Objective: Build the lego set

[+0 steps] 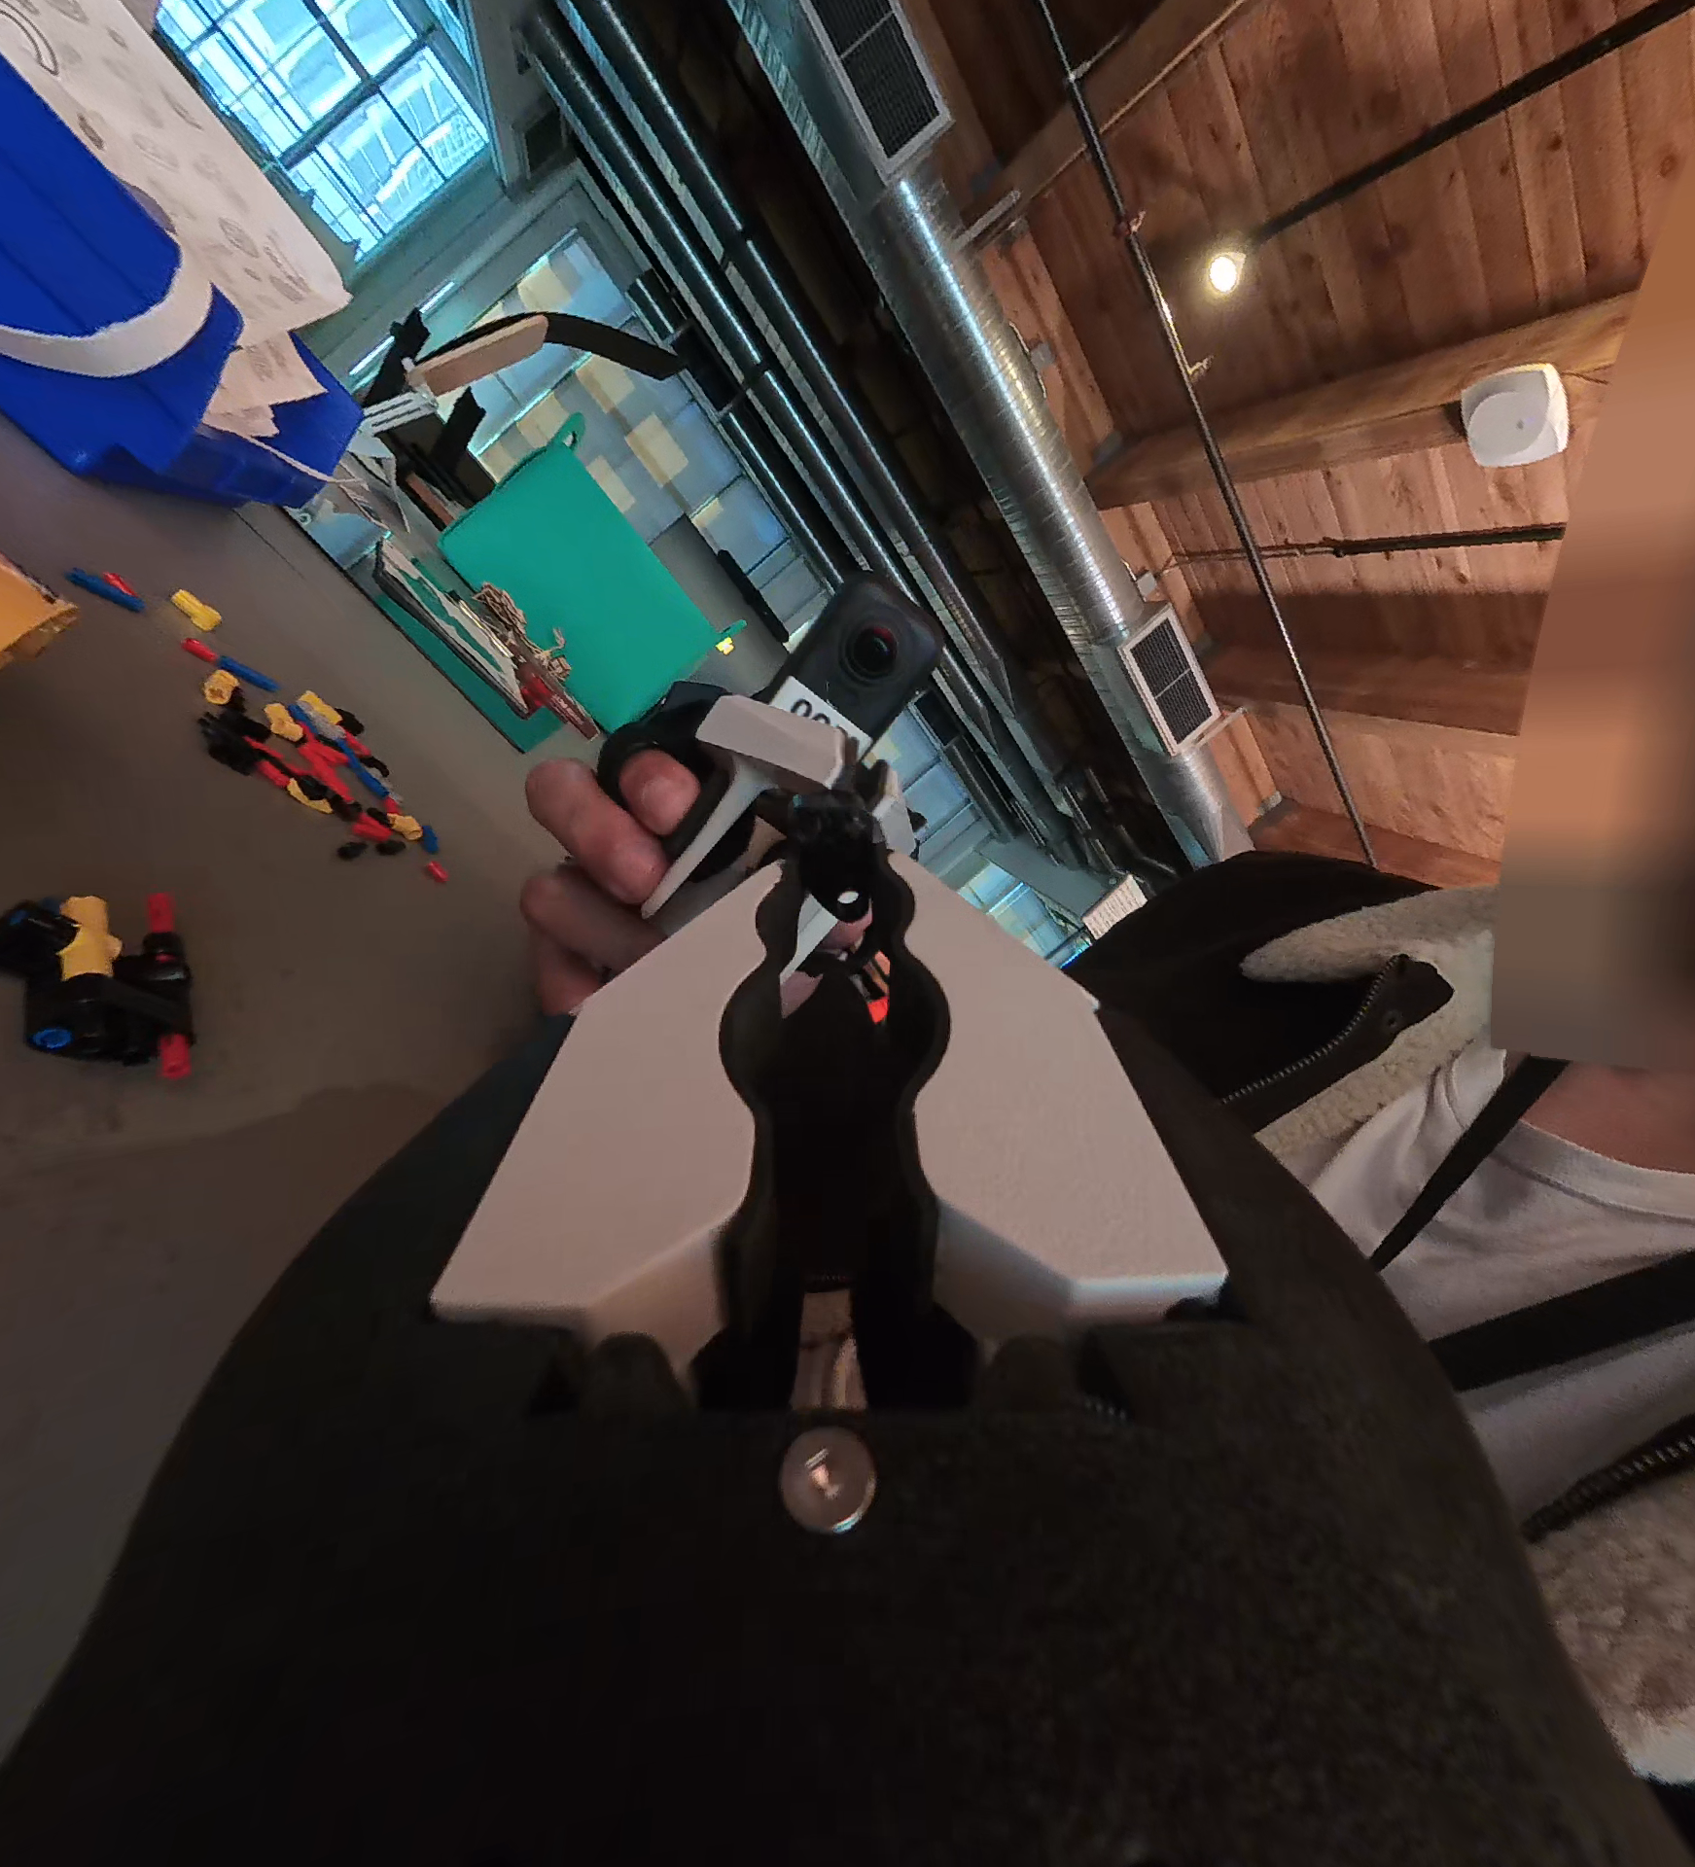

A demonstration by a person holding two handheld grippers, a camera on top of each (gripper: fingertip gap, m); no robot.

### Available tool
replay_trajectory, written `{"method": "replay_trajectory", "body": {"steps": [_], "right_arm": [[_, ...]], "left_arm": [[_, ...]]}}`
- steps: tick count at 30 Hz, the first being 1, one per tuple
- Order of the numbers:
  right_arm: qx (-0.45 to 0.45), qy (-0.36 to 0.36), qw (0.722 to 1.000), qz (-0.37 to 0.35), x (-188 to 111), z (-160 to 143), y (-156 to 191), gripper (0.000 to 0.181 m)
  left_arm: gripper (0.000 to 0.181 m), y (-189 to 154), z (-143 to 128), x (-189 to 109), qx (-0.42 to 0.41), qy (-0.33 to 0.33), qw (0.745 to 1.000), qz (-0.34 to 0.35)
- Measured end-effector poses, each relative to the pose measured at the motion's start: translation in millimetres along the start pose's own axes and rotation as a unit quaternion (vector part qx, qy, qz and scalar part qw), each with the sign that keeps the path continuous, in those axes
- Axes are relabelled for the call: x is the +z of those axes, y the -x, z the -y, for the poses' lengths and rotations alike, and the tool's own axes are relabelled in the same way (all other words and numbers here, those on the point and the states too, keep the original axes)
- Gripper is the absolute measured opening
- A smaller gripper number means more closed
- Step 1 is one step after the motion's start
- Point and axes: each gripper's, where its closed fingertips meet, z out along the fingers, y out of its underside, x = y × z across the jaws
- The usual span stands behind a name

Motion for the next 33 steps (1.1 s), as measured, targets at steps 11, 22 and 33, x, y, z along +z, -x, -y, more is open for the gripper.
{"method": "replay_trajectory", "body": {"steps": [11,22,33], "right_arm": [[0.000,-0.027,0.999,-0.044,-11.2,7.7,-17.4,0.000],[-0.153,0.027,0.988,-0.015,-10.1,-8.7,1.5,0.039],[-0.266,0.063,0.957,-0.097,-0.8,-15.7,-7.4,0.033]], "left_arm": [[0.013,6.8,18.8,-12.7,-0.025,-0.057,0.998,0.007],[0.012,3.0,4.7,-6.6,-0.079,-0.017,0.996,-0.025],[0.013,10.9,4.8,-6.1,-0.101,-0.020,0.995,-0.015]]}}
